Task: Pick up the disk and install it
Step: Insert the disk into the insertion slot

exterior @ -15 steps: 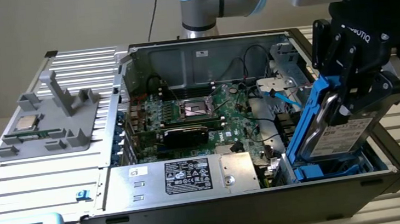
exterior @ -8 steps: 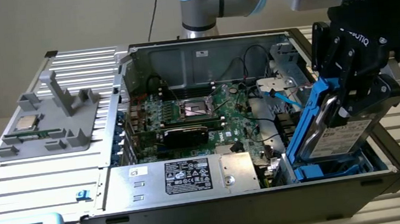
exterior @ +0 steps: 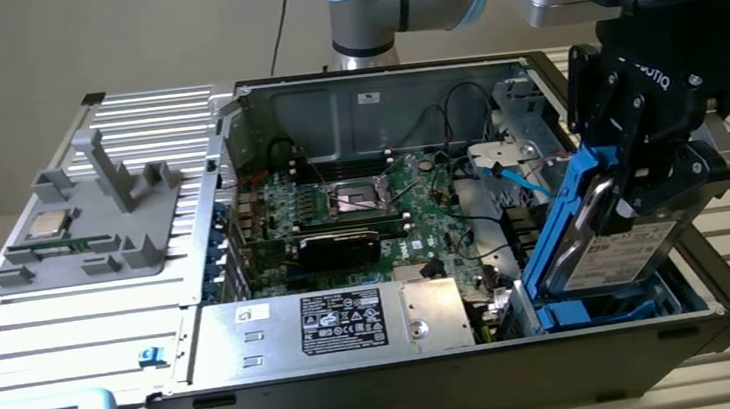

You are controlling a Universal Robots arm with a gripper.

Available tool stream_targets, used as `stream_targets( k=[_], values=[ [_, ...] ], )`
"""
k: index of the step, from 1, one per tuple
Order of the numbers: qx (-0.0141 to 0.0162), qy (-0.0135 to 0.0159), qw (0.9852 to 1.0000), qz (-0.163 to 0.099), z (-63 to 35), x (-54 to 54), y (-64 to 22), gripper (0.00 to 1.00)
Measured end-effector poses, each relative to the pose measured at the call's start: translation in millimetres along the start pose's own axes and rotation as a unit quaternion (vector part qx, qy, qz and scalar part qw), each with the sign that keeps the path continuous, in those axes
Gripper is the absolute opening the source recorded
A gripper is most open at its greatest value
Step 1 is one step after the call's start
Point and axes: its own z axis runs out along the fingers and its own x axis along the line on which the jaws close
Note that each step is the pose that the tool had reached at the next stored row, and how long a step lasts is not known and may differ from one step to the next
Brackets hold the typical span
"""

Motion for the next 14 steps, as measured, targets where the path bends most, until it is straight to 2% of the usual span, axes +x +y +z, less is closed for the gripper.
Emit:
stream_targets(
  k=[14],
  values=[
    [0.0001, 0.0000, 1.0000, 0.000, 7.4, -0.3, 0.2, 0.37]
  ],
)
